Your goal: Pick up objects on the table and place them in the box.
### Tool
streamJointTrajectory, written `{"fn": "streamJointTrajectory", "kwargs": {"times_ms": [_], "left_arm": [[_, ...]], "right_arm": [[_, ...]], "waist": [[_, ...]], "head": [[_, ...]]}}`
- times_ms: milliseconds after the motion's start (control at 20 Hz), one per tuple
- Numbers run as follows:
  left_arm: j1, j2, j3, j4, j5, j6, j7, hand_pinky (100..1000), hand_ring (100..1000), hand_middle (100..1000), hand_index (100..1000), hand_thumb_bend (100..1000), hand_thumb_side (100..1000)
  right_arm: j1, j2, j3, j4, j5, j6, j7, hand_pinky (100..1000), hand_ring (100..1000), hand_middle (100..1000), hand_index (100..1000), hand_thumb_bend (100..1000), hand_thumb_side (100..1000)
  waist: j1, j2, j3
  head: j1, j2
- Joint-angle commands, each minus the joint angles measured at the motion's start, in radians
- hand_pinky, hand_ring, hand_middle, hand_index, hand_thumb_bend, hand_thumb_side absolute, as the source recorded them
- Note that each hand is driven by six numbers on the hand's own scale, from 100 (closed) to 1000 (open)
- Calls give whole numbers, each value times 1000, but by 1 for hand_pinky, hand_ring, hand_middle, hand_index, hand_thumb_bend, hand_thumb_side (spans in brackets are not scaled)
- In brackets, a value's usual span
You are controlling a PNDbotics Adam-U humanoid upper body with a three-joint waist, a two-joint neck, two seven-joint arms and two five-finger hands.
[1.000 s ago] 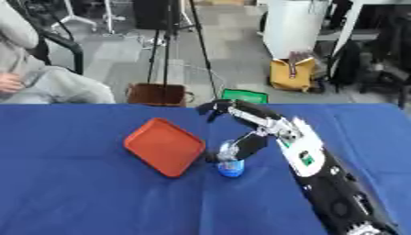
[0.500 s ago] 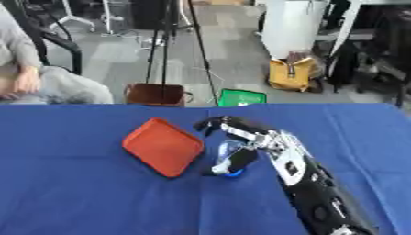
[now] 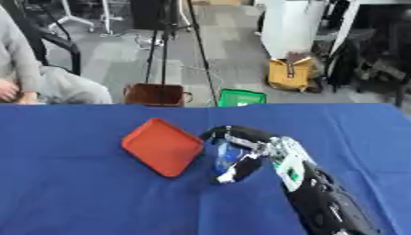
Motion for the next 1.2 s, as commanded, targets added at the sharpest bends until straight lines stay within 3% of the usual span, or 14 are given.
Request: {"fn": "streamJointTrajectory", "kwargs": {"times_ms": [50,300,350,600,650,1200], "left_arm": [[-9,8,3,-19,2,1,-2,616,794,903,970,570,238],[-9,8,3,-19,3,1,-2,616,794,903,970,568,239],[-9,7,4,-19,3,1,-1,616,794,903,969,566,240],[-9,7,4,-19,4,1,-1,616,794,903,970,563,241],[-9,7,3,-19,5,2,-1,617,794,903,970,553,245],[-11,8,2,-19,7,1,-1,618,794,903,970,548,246]], "right_arm": [[-15,-14,-12,8,42,-2,-25,835,769,845,945,612,399],[-10,-10,-17,30,72,1,-47,737,708,834,932,562,362],[-9,-9,-17,33,75,2,-51,660,652,824,921,485,288],[-6,-6,-17,38,72,7,-65,563,581,812,908,413,204],[-6,-5,-17,36,67,6,-69,467,511,801,894,348,129],[-12,6,6,-29,-21,-5,-116,338,405,764,865,238,100]], "waist": [[4,-14,-1],[4,-15,-1],[5,-15,-1],[5,-15,0],[4,-15,0],[5,-17,4]], "head": [[-4,-10],[-6,-12],[-6,-13],[-7,-13],[-8,-13],[-13,-13]]}}
